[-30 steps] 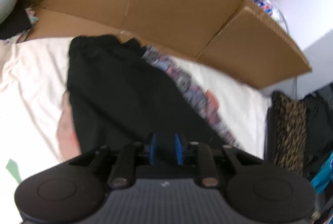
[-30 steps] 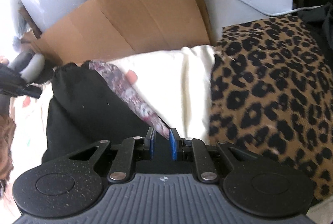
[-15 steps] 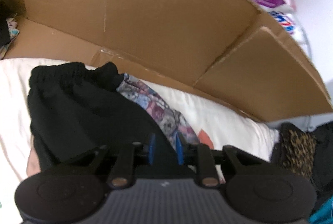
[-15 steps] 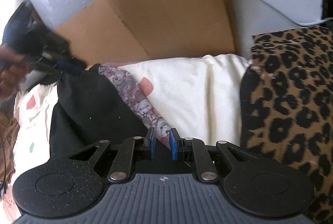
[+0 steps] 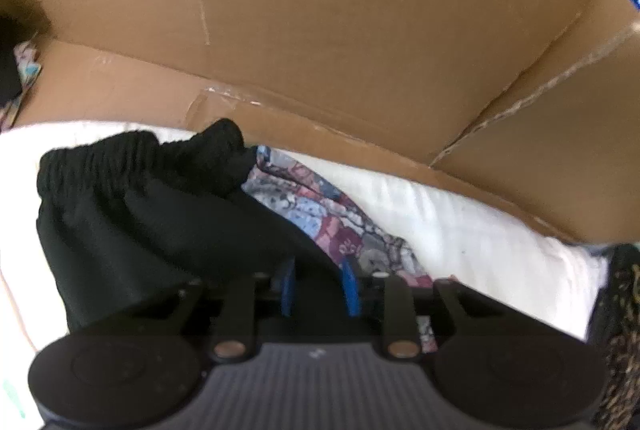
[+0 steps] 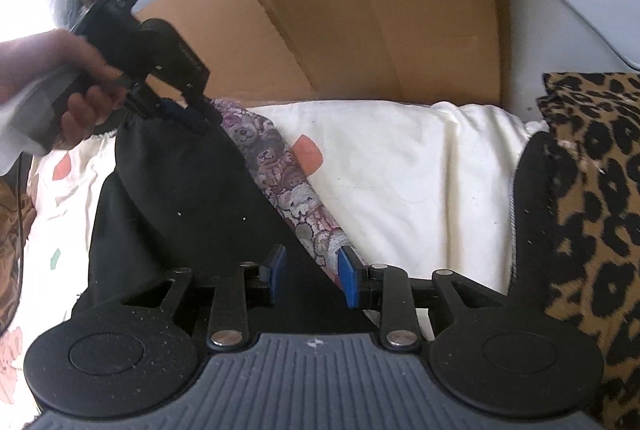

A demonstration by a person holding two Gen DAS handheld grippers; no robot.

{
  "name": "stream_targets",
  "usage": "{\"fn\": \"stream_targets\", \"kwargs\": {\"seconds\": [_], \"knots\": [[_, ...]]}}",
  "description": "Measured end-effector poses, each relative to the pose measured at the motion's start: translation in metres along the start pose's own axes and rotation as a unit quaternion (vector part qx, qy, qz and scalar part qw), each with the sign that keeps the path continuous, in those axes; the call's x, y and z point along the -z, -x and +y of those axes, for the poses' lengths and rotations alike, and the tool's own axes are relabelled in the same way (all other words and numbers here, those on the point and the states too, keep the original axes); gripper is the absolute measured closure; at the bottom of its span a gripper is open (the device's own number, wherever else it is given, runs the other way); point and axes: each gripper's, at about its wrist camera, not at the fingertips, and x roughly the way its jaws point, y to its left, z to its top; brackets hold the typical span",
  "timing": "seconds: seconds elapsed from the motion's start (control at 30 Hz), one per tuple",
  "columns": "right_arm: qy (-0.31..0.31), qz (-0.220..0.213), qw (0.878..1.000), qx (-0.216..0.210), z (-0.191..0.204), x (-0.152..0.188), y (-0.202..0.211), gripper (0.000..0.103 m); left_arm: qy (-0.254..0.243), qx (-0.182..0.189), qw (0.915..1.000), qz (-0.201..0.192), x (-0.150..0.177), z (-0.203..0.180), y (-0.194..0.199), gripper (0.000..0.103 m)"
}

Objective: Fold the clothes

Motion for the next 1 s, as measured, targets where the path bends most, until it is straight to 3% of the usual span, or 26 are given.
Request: {"fn": "stream_targets", "kwargs": {"seconds": [0.23, 0.5, 0.53, 0.67, 0.9, 1.0], "knots": [[0.028, 0.018, 0.999, -0.006, 0.002, -0.001, -0.016, 0.068, 0.019, -0.009, 0.9995, 0.025, 0.004, 0.01, -0.024, 0.07], [0.057, 0.037, 0.998, -0.009, 0.004, -0.002, -0.031, 0.068, 0.016, -0.011, 0.9996, 0.021, 0.01, 0.013, -0.03, 0.068], [0.059, 0.039, 0.997, -0.008, 0.004, -0.001, -0.032, 0.068, 0.015, -0.014, 0.9996, 0.021, 0.01, 0.013, -0.03, 0.07], [0.069, 0.047, 0.997, -0.004, 0.004, 0.001, -0.035, 0.068, 0.022, -0.016, 0.9994, 0.021, 0.009, 0.02, -0.025, 0.099], [0.087, 0.051, 0.995, -0.01, 0.008, 0.005, -0.033, 0.071, 0.013, 0.01, 0.9997, 0.02, 0.007, 0.03, 0.001, 0.1], [0.089, 0.05, 0.995, -0.012, 0.008, 0.007, -0.033, 0.085, 0.01, 0.017, 0.9997, 0.013, 0.005, 0.031, 0.013, 0.101]]}}
